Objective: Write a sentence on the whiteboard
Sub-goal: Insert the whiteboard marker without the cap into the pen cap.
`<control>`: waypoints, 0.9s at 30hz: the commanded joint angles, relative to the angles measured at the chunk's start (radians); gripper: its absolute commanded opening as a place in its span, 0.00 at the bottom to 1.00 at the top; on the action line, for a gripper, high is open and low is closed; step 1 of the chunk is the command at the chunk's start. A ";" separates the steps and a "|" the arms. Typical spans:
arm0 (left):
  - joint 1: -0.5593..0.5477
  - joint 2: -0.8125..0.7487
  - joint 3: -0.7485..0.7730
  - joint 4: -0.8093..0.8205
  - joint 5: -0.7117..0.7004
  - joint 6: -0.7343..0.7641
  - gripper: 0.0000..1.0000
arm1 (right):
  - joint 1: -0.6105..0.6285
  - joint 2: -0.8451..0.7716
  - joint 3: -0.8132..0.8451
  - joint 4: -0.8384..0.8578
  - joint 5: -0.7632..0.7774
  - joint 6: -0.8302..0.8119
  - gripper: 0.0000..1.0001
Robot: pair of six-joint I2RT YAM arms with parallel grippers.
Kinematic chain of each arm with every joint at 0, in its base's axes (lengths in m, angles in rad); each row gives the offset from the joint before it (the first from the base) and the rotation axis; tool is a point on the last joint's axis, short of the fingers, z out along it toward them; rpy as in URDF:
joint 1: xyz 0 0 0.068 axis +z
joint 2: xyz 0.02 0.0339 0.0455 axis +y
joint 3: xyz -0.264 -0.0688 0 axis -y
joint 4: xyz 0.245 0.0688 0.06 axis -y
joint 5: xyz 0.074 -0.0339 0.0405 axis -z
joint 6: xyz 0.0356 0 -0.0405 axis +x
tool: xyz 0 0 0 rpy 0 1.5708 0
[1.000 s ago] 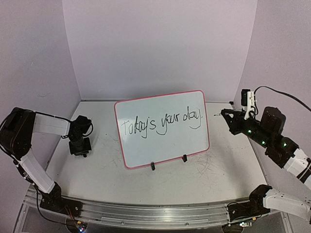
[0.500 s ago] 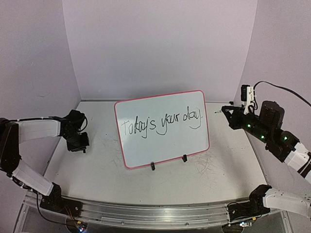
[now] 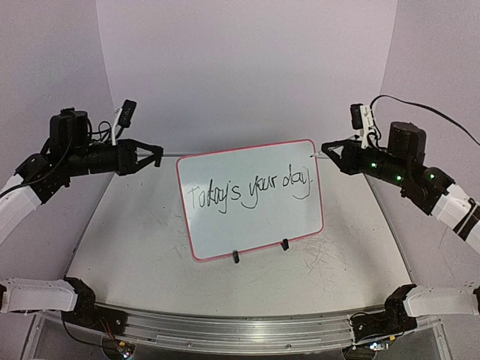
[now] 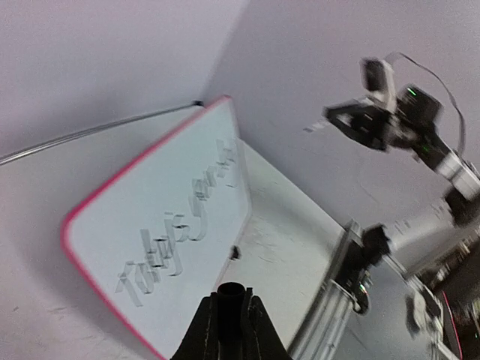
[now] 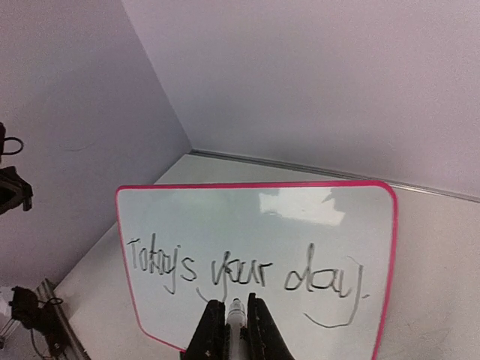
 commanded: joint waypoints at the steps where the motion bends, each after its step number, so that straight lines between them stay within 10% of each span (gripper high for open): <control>1: -0.190 0.119 -0.015 0.086 0.201 0.117 0.03 | 0.028 0.105 0.105 0.041 -0.366 0.024 0.00; 9: -0.440 0.239 -0.015 0.143 -0.232 0.451 0.05 | 0.103 0.300 0.236 -0.029 -0.528 0.126 0.00; 27: -0.502 0.239 -0.151 0.357 -0.229 0.629 0.01 | 0.365 0.380 0.233 0.064 -0.252 0.103 0.00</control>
